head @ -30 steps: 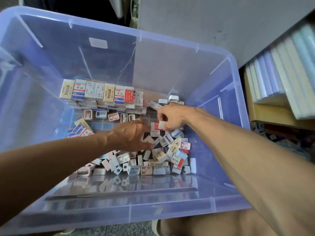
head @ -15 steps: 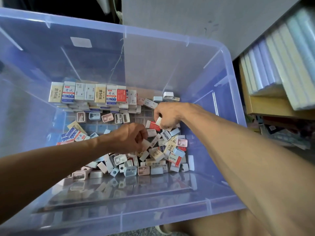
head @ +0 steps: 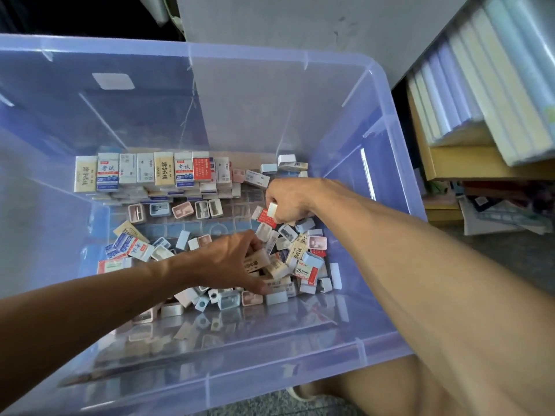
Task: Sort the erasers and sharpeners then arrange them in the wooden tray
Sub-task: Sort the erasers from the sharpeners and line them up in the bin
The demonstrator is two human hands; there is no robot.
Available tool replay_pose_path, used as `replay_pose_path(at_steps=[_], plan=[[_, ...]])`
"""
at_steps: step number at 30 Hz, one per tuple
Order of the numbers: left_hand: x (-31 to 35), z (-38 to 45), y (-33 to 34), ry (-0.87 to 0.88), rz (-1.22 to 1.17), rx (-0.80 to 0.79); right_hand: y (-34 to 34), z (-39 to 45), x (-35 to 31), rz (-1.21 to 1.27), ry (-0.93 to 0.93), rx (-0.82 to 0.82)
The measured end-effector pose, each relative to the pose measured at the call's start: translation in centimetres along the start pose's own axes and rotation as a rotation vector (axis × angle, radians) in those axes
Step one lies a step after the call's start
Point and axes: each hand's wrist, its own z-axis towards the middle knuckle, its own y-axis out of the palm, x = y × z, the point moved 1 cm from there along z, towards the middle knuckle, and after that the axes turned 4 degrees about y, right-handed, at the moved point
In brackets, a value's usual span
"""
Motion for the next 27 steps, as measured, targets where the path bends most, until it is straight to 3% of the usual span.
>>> replay_pose_path(at_steps=[7,17,22,27], plan=[[1.3,-0.5,-0.2,0.138,-0.074,-0.033,-0.5,-0.8,0.1,0.012,0.006,-0.002],[0.7,-0.3,0.4,0.164,-0.027,-0.013,0.1,-0.7,-0.6,0.037,-0.023,-0.079],[0.7,-0.3,0.2,0.188,-0.021,0.024,-0.9,-0.7,-0.9,0.119,0.011,0.090],[0.9,-0.2,0.3,0.202,0.035,0.068,-2.5,-1.1,-1.1,0.410,0.089,0.283]])
